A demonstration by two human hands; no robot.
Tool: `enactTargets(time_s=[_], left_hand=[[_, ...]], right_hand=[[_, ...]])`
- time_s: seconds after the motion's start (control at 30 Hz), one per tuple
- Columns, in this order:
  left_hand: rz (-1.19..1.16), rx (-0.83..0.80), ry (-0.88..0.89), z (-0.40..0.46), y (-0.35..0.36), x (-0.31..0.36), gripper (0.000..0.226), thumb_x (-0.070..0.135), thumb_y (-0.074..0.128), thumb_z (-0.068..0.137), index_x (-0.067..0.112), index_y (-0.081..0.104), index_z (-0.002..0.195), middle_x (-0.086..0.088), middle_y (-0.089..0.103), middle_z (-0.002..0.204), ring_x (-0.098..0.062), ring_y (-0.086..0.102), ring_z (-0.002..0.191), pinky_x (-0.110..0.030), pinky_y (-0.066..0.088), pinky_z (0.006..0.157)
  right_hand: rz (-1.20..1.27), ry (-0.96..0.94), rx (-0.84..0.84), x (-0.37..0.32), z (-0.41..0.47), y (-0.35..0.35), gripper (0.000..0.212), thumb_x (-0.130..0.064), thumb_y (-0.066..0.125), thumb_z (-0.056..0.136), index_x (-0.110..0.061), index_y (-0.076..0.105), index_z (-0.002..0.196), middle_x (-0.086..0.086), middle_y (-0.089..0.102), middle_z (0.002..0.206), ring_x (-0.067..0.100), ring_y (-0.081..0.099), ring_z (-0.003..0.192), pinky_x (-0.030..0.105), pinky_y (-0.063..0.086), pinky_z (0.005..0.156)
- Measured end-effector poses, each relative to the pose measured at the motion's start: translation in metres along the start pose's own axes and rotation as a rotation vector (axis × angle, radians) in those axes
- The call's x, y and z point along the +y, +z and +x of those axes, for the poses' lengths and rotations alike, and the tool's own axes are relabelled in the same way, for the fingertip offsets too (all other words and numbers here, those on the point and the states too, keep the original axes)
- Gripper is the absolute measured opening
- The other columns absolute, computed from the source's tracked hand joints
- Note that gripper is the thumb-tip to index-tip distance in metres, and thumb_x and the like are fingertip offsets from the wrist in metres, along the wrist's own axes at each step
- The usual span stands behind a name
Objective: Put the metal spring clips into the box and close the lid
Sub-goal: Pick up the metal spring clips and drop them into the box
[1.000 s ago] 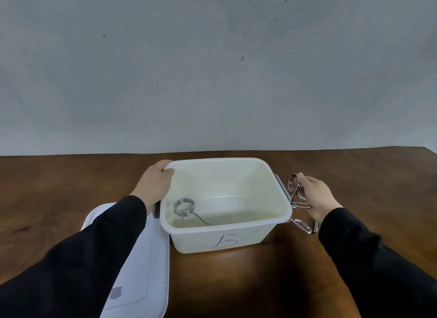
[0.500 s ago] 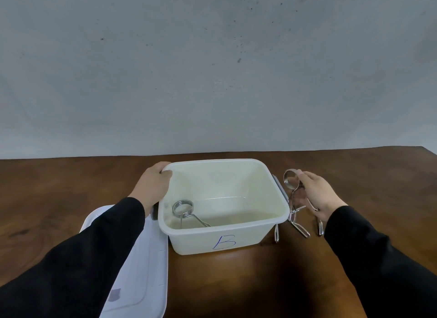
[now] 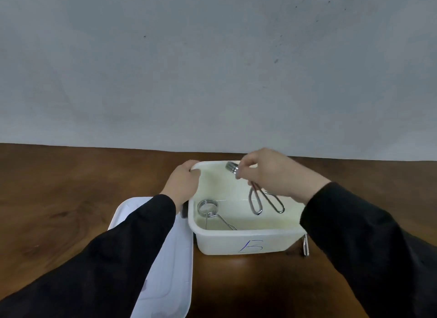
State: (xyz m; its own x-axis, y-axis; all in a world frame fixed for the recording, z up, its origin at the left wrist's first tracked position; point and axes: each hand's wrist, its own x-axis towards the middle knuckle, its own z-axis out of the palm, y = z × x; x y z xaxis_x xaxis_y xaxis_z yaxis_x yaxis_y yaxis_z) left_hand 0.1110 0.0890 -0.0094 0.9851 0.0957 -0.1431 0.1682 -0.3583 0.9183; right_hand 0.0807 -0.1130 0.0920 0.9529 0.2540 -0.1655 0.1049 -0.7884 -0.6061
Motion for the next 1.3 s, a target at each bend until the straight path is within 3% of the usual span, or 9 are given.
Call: enactTargets(time_s=[0.1,0.2,0.3,0.43,0.57,0.77,0.87,1.07,1.3], left_hand=[[-0.017,-0.002,0.009,0.0,-0.001,-0.002,0.039,0.013,0.038,0.094,0.024,0.064,0.121,0.001,0.068,0.108,-0.02,0.062,0.09,-0.032,0.049,0.065],[-0.033,0.005,0.01,0.001,-0.001,-0.003,0.04,0.012,0.038,0.095,0.022,0.062,0.125,0.003,0.067,0.108,-0.019,0.061,0.096,-0.036,0.051,0.081],[-0.009,0.004,0.011,0.002,0.0,-0.003,0.041,0.012,0.037,0.096,0.021,0.061,0.129,0.002,0.065,0.115,-0.021,0.059,0.102,-0.035,0.049,0.088],[0.026,0.009,0.014,0.005,0.002,-0.006,0.042,0.016,0.037,0.095,0.026,0.059,0.13,0.002,0.065,0.118,-0.021,0.06,0.105,-0.04,0.05,0.094],[0.042,0.007,0.015,0.006,0.003,-0.007,0.042,0.018,0.036,0.096,0.026,0.059,0.13,0.002,0.065,0.119,-0.021,0.059,0.106,-0.042,0.049,0.096],[0.06,0.009,0.008,0.005,0.002,-0.006,0.042,0.017,0.036,0.096,0.025,0.058,0.131,0.002,0.065,0.118,-0.023,0.059,0.107,-0.042,0.05,0.096],[0.06,0.005,0.01,0.004,0.001,-0.005,0.041,0.017,0.037,0.095,0.025,0.059,0.129,0.002,0.065,0.116,-0.023,0.059,0.106,-0.041,0.05,0.095],[0.051,0.003,-0.004,0.0,-0.002,-0.001,0.04,0.016,0.04,0.091,0.024,0.064,0.122,0.002,0.068,0.114,-0.024,0.061,0.105,-0.04,0.05,0.095],[0.058,0.026,0.007,-0.001,-0.002,0.0,0.037,0.012,0.039,0.097,0.019,0.063,0.124,-0.003,0.067,0.114,-0.024,0.06,0.101,-0.034,0.049,0.083]], right_hand=[[-0.266,-0.023,-0.129,-0.009,0.027,0.051,0.022,-0.019,0.057,0.094,-0.003,0.067,0.083,0.008,0.058,0.077,0.021,0.05,0.063,0.029,0.036,0.052],[-0.422,-0.025,-0.198,-0.004,0.053,0.092,0.021,-0.017,0.061,0.094,0.0,0.07,0.085,0.009,0.059,0.078,0.024,0.051,0.069,0.034,0.046,0.065],[-0.518,-0.042,-0.178,-0.003,0.068,0.116,0.02,-0.013,0.061,0.095,-0.009,0.058,0.076,0.001,0.047,0.065,0.022,0.049,0.066,0.033,0.041,0.065],[-0.558,-0.07,-0.131,-0.001,0.078,0.132,0.012,-0.004,0.054,0.097,-0.008,0.066,0.098,0.001,0.047,0.071,0.022,0.049,0.076,0.03,0.037,0.073],[-0.575,-0.074,-0.158,0.004,0.08,0.141,0.027,-0.005,0.044,0.103,-0.003,0.062,0.122,0.014,0.058,0.101,0.021,0.043,0.086,0.032,0.041,0.086],[-0.571,-0.078,-0.169,0.009,0.081,0.141,0.024,-0.011,0.05,0.102,-0.006,0.065,0.12,0.013,0.068,0.112,0.022,0.046,0.083,0.029,0.038,0.081],[-0.567,-0.073,-0.186,0.007,0.079,0.138,0.022,-0.014,0.05,0.102,-0.008,0.066,0.115,0.006,0.06,0.088,0.024,0.048,0.083,0.029,0.036,0.078],[-0.361,-0.153,0.173,0.009,0.065,0.075,0.037,-0.032,0.051,0.101,-0.011,0.061,0.072,0.007,0.059,0.07,0.032,0.055,0.07,0.037,0.046,0.067],[0.044,0.144,0.558,0.091,0.029,-0.032,0.038,-0.04,0.052,0.098,-0.011,0.072,0.082,0.01,0.073,0.077,0.037,0.07,0.075,0.051,0.061,0.073]])
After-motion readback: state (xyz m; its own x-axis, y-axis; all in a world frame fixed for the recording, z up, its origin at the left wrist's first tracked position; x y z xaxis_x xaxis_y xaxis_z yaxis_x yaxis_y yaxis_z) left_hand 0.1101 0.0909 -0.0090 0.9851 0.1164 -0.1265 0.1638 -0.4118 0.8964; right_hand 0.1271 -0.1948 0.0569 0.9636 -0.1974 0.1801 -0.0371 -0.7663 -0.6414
